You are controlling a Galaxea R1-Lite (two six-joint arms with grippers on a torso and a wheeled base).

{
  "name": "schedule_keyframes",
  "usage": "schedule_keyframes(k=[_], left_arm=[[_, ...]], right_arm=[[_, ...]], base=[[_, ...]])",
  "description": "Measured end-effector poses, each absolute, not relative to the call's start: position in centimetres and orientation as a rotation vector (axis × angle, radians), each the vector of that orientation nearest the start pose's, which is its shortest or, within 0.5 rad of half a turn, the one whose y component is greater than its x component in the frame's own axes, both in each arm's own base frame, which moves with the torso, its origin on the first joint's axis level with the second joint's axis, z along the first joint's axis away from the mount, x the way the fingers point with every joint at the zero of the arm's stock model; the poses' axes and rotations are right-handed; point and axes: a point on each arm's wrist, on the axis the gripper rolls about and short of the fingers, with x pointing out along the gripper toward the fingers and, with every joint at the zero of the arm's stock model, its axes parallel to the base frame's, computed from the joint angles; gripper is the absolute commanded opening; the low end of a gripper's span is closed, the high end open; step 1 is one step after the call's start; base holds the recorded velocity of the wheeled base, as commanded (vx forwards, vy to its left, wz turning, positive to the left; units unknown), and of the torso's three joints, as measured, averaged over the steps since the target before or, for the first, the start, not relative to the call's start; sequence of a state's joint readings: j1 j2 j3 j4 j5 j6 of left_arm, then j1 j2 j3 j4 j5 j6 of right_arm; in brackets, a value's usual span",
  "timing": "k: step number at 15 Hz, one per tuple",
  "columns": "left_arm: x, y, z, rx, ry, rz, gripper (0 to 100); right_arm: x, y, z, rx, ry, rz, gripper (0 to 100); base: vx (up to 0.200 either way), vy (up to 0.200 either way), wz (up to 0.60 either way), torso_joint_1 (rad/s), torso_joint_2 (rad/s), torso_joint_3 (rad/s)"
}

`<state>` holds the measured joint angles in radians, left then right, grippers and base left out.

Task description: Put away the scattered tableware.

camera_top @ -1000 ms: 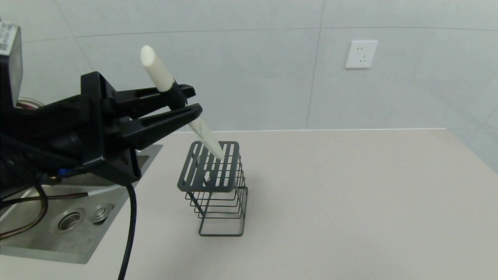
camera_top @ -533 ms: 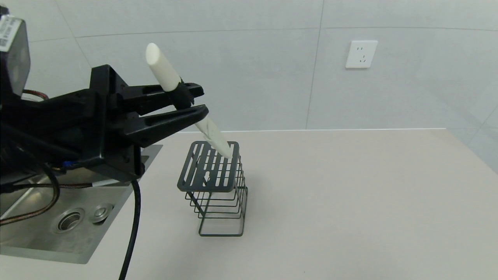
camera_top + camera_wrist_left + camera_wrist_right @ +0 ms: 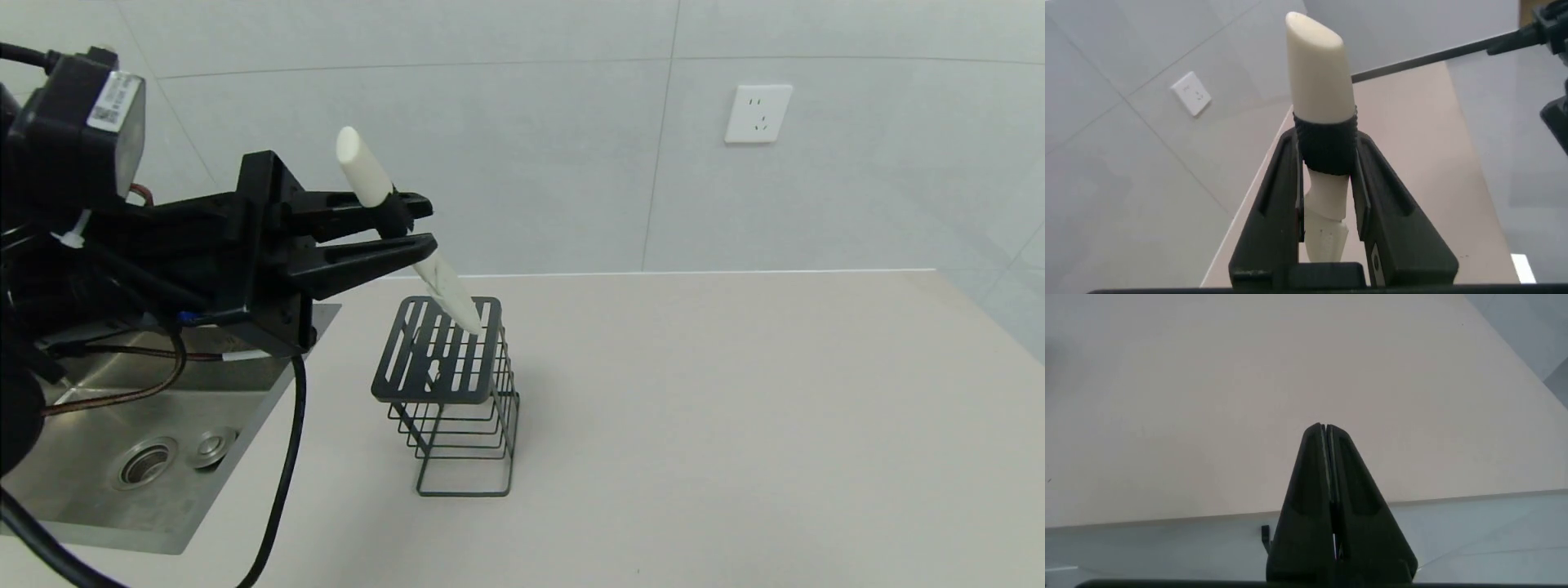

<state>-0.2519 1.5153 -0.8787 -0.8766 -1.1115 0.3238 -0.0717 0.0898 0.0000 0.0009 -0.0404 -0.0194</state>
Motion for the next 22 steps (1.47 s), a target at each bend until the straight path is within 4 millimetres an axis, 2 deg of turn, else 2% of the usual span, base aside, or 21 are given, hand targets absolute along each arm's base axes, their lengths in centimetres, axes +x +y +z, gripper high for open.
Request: schedule_keyframes(k=[5,8,11,17,22], left_arm=[[25.2,-8.5,27.1,0.348,-0.381,-1.27,0],[25.6,-8.4,27.3,0.334,-0.332,-1.165,0],[25.5,-9.1,28.1,0.339,-0.358,-1.183,0],[26.7,-9.8,27.0,0.342,-0.321,-1.202,0],[27.8,-9.7,26.8,0.343,-0.317,-1.19,0]], right_arm=[[-1.6,0.0,7.7,-0.018,0.093,-0.111,0],[-1.6,0.0,7.7,-0.018,0.093,-0.112,0],[-1.6,0.0,7.7,-0.017,0.094,-0.112,0],[-1.6,0.0,7.7,-0.017,0.095,-0.112,0],[-1.6,0.0,7.7,-0.017,0.095,-0.112,0]], base=[[0.0,0.0,0.0,0.0,0.0,0.0],[0.0,0.0,0.0,0.0,0.0,0.0],[0.0,0.0,0.0,0.0,0.0,0.0],[0.0,0.0,0.0,0.0,0.0,0.0],[0.0,0.0,0.0,0.0,0.0,0.0]])
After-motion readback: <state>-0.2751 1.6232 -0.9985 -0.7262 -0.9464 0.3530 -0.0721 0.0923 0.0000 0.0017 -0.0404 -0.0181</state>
